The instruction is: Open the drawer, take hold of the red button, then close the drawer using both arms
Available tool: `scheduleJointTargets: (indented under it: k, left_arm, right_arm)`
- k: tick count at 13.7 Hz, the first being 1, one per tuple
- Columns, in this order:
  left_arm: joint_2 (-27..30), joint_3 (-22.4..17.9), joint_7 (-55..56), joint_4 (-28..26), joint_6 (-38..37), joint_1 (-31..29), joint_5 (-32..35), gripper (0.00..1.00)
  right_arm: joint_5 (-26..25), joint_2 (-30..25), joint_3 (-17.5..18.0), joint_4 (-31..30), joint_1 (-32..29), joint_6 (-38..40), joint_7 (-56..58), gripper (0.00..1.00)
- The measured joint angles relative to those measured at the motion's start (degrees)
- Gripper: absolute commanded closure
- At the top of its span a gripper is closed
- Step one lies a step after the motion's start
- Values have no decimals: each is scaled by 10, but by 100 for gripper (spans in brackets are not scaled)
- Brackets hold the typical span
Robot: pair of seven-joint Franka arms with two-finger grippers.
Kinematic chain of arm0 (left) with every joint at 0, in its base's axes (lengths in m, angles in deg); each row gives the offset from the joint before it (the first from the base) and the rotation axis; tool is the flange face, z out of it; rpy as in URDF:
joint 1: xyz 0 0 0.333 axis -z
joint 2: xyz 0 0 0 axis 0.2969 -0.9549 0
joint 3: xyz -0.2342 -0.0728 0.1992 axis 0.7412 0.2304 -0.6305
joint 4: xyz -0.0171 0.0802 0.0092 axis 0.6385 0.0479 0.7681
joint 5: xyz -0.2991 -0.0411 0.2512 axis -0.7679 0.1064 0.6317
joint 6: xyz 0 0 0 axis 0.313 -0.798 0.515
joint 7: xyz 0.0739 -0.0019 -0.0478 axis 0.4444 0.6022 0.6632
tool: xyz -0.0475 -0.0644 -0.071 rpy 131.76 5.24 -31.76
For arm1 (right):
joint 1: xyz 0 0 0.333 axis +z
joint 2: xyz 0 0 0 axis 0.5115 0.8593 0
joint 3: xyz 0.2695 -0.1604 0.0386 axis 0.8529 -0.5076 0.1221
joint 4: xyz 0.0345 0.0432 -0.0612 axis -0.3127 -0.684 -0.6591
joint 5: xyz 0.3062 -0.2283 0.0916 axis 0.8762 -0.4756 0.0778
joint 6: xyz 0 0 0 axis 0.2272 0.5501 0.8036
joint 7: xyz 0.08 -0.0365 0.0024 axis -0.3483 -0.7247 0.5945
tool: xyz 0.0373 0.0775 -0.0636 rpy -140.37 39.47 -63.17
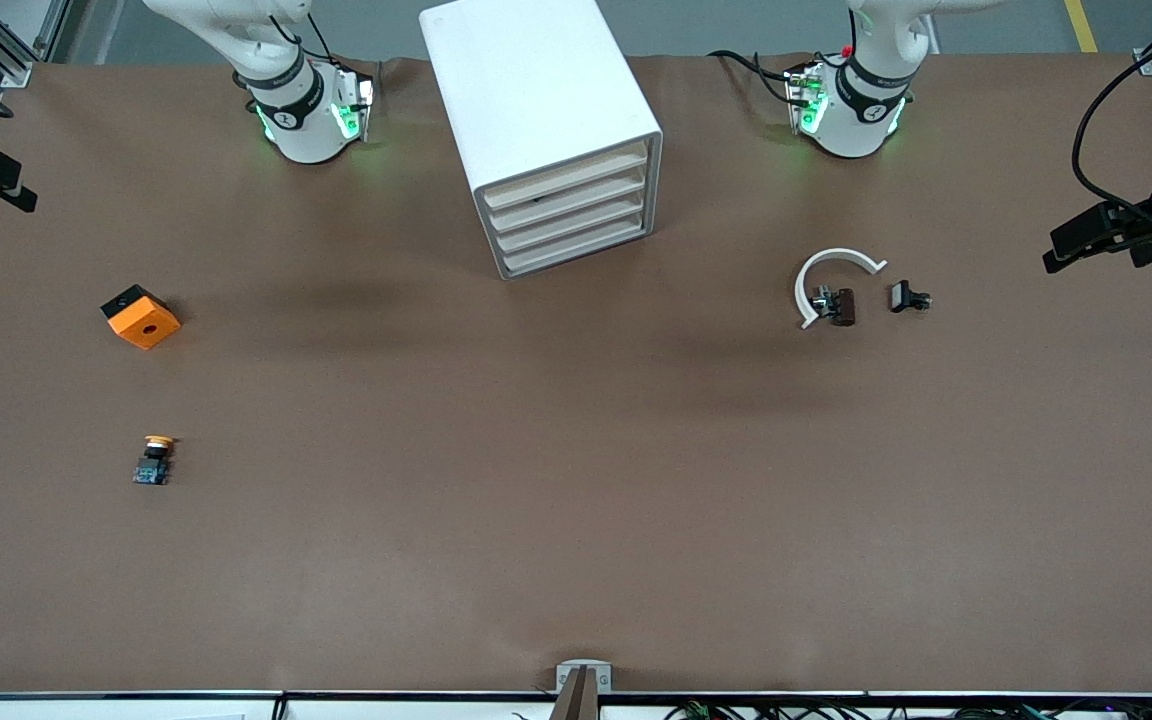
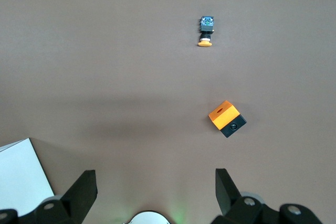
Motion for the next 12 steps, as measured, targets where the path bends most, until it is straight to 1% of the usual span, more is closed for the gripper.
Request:
scheduleJointTargets:
  k: [8,12]
  left_arm:
    - [0,0,0,0,0,0,0,0]
    - [-3,2,0,-2,-21,2,0,0]
  right_arm:
    - [0,0,0,0,0,0,0,0]
    - [0,-1,0,0,0,-1,0,0]
